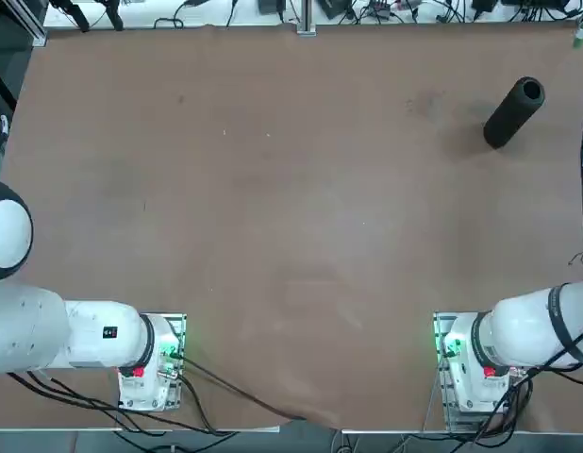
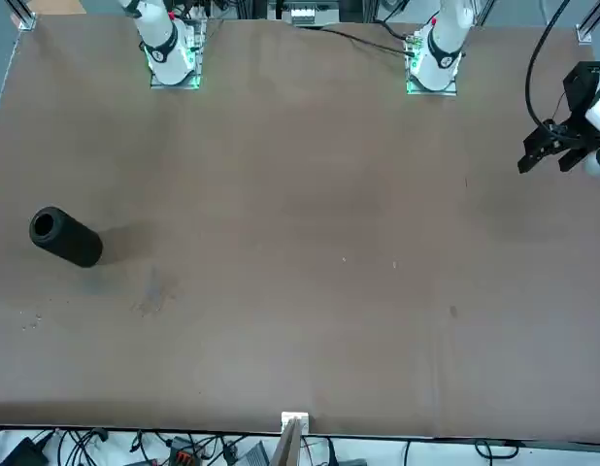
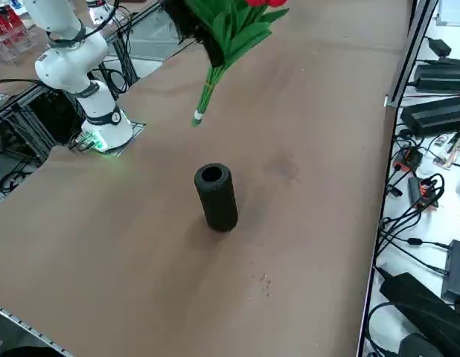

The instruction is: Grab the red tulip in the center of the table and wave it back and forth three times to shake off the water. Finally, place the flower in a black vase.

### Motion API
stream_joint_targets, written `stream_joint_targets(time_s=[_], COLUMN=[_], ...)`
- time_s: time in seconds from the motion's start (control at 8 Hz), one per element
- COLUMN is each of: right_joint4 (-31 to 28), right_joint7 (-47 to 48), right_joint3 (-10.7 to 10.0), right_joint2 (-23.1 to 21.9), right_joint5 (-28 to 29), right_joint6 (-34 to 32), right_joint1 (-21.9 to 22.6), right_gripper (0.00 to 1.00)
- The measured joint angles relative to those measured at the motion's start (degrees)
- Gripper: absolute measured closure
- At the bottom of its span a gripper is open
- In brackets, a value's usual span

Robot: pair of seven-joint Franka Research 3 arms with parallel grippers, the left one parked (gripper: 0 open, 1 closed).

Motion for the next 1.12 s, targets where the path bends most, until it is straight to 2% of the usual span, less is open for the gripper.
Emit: stream_joint_targets(time_s=[0.25, 0.5, 0.75, 0.88, 1.0, 1.12], right_joint4=[0.12, 0.16, 0.13, 0.13, 0.15, 0.16], right_joint7=[10.67, 27.49, 42.23, 46.04, 46.44, 43.17], right_joint3=[6.04, 10.74, 11.69, 11.71, 11.19, 8.93], right_joint2=[-0.35, -0.51, -0.5, -0.52, -0.8, -1.53], right_joint5=[-0.49, -5.5, -9.93, -11.14, -11.78, -12.13], right_joint6=[-2.63, -4.56, -7.02, -8.61, -10.15, -10.97], right_joint1=[6.03, 13.63, 21.78, 23.91, 23.92, 23.04], right_gripper=[0.74, 0.74, 0.74, 0.74, 0.74, 0.74])
